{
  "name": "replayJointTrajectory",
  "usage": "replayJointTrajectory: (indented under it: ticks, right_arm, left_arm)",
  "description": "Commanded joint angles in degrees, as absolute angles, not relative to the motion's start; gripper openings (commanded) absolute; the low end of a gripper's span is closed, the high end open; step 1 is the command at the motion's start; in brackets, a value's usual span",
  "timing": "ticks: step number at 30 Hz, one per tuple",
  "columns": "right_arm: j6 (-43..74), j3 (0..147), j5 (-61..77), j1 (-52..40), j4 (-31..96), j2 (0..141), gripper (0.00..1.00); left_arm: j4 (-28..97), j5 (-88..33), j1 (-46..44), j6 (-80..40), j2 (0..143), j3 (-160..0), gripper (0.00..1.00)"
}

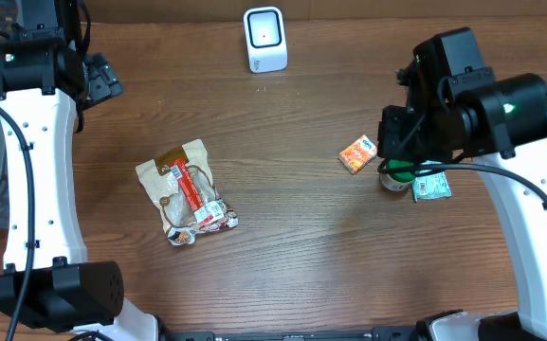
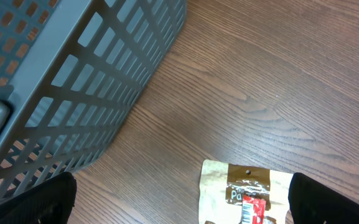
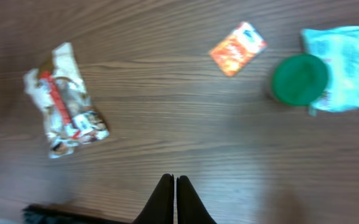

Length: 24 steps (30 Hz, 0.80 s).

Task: Scan the item barcode
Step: 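Move the right gripper left over the snack bag's red stick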

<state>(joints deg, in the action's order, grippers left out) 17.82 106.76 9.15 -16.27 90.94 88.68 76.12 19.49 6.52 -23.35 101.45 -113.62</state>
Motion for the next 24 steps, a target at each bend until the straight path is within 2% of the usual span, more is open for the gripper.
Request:
replayJointTrajectory:
  ticks: [1, 4, 11, 15, 24]
  right_arm:
    - [18.41, 104.6, 16.27, -18.15, 88.25, 89.71, 0.06]
    - [23.42, 99.9, 16.82, -21.96, 81.08, 89.73, 0.17]
    - [35.88, 87.11, 16.73, -31.75, 59.0, 89.76, 0.18]
    - [36.25, 79.55, 14.33, -38.41, 45.74, 89.78, 0.24]
    - [36.25, 75.18, -3.25, -46.85, 40.69, 89.82, 0.32]
  left_arm:
    - [76.12, 19.44, 6.61, -22.7, 99.98, -114.78, 1.0]
    - [76.12, 19.44, 6.61, -22.7, 99.98, -114.78, 1.0]
    - [76.12, 19.44, 6.61, -22.7, 99.98, -114.78, 1.0]
    - [76.12, 19.44, 6.61, -22.7, 99.98, -114.78, 1.0]
    - [76.12, 19.44, 6.61, -22.7, 99.98, -114.78, 1.0]
